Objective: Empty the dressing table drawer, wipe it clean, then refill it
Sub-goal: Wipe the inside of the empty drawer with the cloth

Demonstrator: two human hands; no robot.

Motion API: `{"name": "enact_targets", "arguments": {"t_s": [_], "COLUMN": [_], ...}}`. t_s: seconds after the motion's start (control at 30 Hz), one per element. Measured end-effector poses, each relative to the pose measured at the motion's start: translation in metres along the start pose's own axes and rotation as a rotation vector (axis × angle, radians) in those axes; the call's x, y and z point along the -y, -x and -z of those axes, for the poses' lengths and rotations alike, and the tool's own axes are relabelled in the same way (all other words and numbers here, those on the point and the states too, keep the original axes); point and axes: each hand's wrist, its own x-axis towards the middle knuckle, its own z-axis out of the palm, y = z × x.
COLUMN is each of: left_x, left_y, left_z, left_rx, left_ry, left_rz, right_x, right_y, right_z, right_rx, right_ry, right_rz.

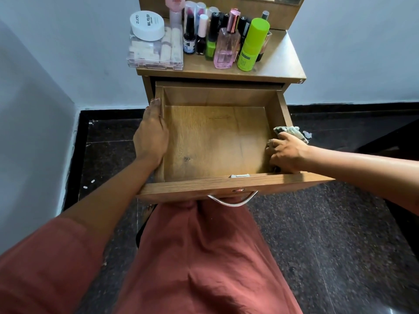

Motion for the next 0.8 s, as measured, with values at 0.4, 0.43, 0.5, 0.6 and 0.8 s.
{"name": "enact_targets", "arguments": {"t_s": [0.4,0.43,0.5,0.6,0.8], "left_x": [0.000,0.000,0.000,-0.001,0.001], "left_y": [-0.004,-0.003,-0.003,-0.003,-0.005], "left_z": [-0.003,-0.004,-0.003,-0.003,-0.003], "left_rx": [0.038,0.039,0.040,0.049,0.031], "left_ry": [-0.155,-0.169,-0.185,-0.207,-0.201], "left_rz": [-0.073,-0.077,-0.075,-0.072,-0.079], "right_x": [-0.057,-0.061,-0.063,-0.061,-0.042], "right_y": [-0.050,-0.053,-0.056,-0.056,-0.036], "right_z": [0.019,0.018,0.016,0.016,0.010], "right_rx": [-0.196,-0.254,-0.331,-0.329,-0.316], "right_ry": [-0.022,-0.037,-0.046,-0.007,0.064], "right_rz": [-0.216,-0.233,-0.258,-0.275,-0.246]}}
